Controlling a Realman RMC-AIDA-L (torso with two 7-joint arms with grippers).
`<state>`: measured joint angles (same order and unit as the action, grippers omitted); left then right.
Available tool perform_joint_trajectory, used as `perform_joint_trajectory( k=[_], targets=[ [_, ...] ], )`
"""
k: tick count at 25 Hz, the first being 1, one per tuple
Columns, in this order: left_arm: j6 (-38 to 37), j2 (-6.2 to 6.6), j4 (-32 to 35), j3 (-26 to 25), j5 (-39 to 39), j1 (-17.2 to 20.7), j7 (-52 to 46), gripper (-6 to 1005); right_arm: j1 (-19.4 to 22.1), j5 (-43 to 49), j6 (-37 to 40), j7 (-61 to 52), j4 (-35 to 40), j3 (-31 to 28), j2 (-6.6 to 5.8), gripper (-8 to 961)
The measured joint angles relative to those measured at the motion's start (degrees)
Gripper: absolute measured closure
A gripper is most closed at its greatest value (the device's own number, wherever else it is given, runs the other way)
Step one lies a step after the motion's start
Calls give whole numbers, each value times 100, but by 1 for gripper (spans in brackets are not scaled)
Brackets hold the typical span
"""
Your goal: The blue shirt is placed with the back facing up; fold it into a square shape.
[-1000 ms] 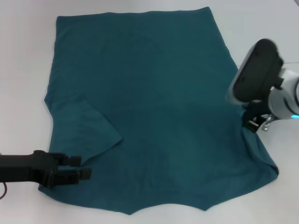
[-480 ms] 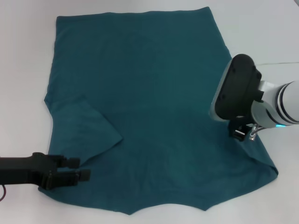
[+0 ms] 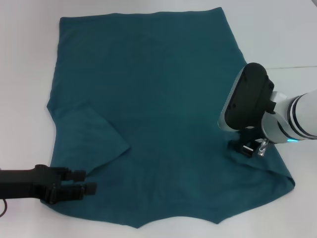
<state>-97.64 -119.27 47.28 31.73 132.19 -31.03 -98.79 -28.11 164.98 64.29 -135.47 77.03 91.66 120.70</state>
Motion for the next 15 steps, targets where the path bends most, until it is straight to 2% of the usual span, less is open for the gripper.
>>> perform_joint_trajectory(
  k=[1,6,9,15],
  targets=[
    [0,0,0,0,0,0,0,396,10,-93,7,0,16,-8,-4,829],
    [0,-7,0,0,0,1,0,396,36,-440,40,1,31,-154,-21,580],
    [0,-9,0,0,0,8,1,396,66,-573,44,1,38,-379,-29,471],
    [7,-9,0,0,-1,21,20,396,65,-1233,149,43,45,-1577,-64,281]
  ],
)
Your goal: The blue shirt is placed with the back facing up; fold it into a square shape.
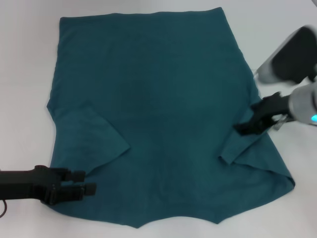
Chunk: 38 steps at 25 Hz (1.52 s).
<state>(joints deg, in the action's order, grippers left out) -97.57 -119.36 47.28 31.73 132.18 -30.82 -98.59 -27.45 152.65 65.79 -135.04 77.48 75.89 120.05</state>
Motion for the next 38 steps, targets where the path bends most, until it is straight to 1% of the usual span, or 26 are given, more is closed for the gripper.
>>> perform_joint_trajectory(
  k=[3,6,9,11,14,18,21,25,31,38],
  targets=[
    [41,0,0,5,0,-15,9,396,-99,-260,158,29,-177,-745,-22,200],
    [67,0,0,18,-4,-40,15,396,-290,-254,288,26,-527,-1437,-50,201],
    [112,0,0,46,-24,-60,22,396,-502,-86,174,-12,-1077,-2116,-99,202],
    [121,0,0,67,-29,-78,27,396,-632,-11,10,-15,-1498,-2461,-150,203],
    [123,0,0,113,-36,-112,25,396,-772,35,-300,-72,-2054,-2754,-243,204],
    [115,-1,0,123,-42,-161,12,396,-861,56,-764,-276,-2507,-2824,-294,205],
    [114,-18,0,124,-42,-182,16,396,-904,48,-1050,-301,-2704,-2812,-293,206],
    [117,-62,0,168,-15,-194,26,395,-1018,36,-1383,-272,-2989,-2795,-271,205],
    [124,-67,0,266,-28,-171,11,395,-1101,49,-1862,-251,-3308,-2684,-207,220],
    [125,-78,0,265,-33,-162,0,395,-1110,45,-2102,-250,-3429,-2558,-147,245]
  ],
)
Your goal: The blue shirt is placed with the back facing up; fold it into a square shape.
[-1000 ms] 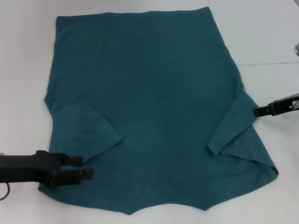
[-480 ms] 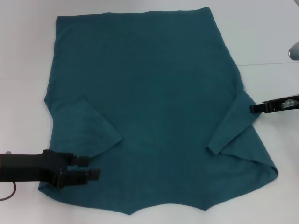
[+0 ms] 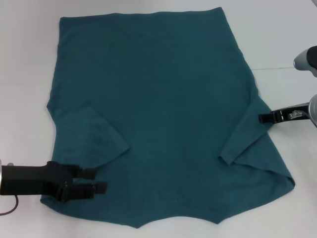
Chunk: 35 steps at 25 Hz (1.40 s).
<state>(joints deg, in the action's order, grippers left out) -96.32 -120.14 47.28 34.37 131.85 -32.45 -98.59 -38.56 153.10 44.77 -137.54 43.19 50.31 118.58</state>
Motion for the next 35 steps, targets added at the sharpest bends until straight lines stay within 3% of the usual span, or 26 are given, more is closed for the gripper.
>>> perform_joint_trajectory(
  k=[12,19,32,35],
  targets=[
    [8,-4,0,-1,25,-25,-11,395,-64,4,-297,51,-262,6,29,289],
    [8,-20,0,-1,29,-25,-12,395,-78,9,-399,77,-350,4,32,381],
    [8,-36,0,-1,34,-27,-25,395,-135,-6,-655,233,-534,14,71,381],
    [8,-36,0,-1,34,-25,-27,395,-135,-14,-687,254,-533,14,79,504]
  ],
)
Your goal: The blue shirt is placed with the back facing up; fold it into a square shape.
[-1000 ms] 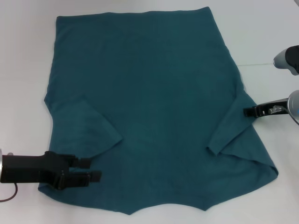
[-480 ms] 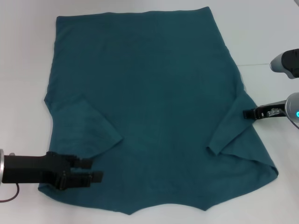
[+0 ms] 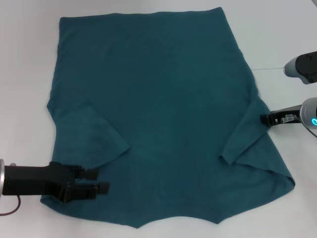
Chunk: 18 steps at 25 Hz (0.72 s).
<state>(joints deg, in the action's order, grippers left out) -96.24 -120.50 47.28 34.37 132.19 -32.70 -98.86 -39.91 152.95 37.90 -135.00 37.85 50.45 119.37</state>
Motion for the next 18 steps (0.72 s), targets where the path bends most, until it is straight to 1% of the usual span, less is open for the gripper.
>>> perform_joint_trajectory(
  k=[6,12,18],
  targets=[
    [57,0,0,0,0,8,-2,394,0,-130,-7,0,41,-9,8,727],
    [71,11,0,0,0,1,-2,394,-5,-526,267,26,216,-5,8,934],
    [71,26,0,0,-1,-5,-2,394,-72,-779,547,31,364,0,8,933]
  ],
)
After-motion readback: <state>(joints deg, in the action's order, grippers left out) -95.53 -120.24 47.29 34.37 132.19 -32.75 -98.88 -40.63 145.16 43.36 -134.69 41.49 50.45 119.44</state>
